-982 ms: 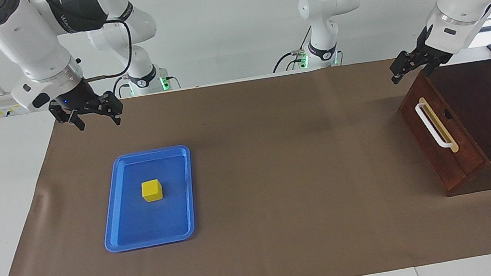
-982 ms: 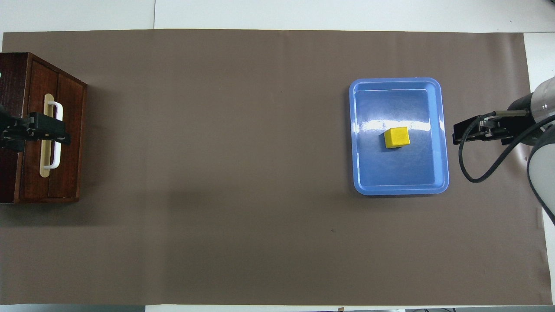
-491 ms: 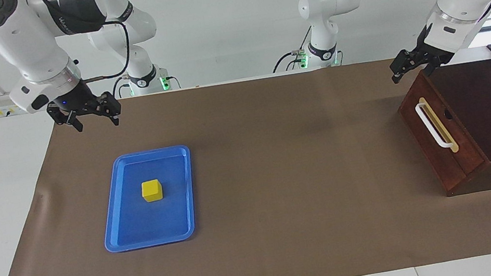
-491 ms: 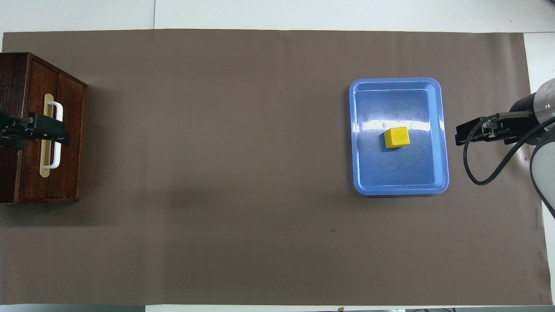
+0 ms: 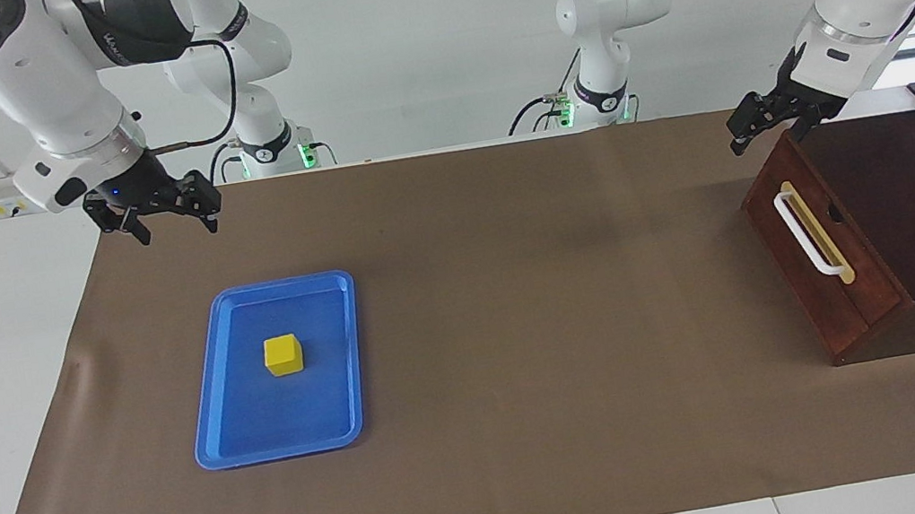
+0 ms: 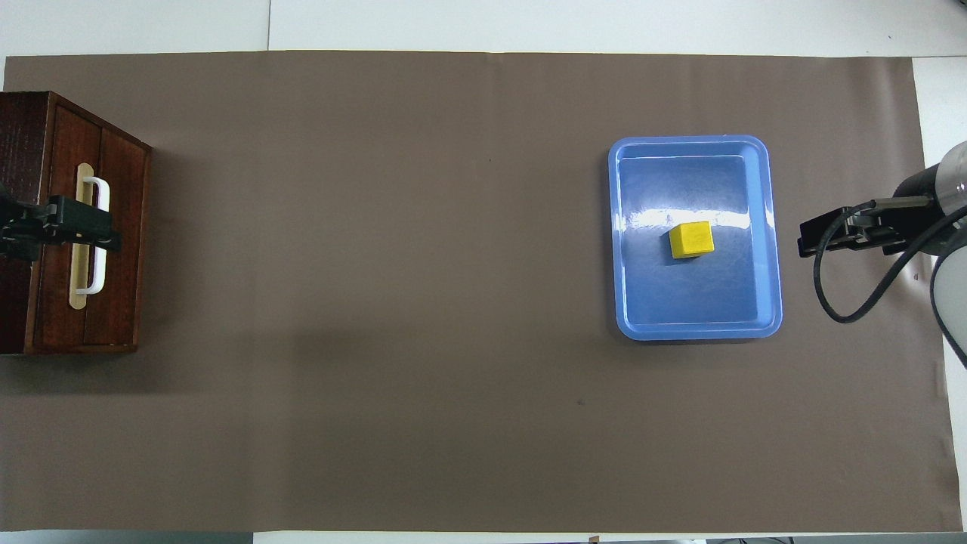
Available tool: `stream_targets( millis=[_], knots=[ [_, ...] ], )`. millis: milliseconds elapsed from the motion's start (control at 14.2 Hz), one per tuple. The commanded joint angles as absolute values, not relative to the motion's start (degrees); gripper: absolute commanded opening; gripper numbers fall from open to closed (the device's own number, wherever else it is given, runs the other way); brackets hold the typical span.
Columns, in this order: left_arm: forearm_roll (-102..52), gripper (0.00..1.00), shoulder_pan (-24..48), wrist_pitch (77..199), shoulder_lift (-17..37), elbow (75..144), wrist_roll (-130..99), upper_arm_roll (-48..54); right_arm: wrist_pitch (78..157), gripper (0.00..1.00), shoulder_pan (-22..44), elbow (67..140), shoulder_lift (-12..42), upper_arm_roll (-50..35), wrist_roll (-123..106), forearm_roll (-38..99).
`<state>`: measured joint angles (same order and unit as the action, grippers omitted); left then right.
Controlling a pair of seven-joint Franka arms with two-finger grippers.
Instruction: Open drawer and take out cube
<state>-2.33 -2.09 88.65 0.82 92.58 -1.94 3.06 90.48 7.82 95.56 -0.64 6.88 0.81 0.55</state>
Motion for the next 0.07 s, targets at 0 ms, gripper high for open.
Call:
stream_targets(
  millis=[0],
  knots=[
    [-1.8, 1.0, -2.9, 88.7, 0.8, 92.0, -1.1, 3.7, 89.6, 1.0, 7.0, 94.8, -0.3, 6.6, -0.5, -0.4]
  ],
)
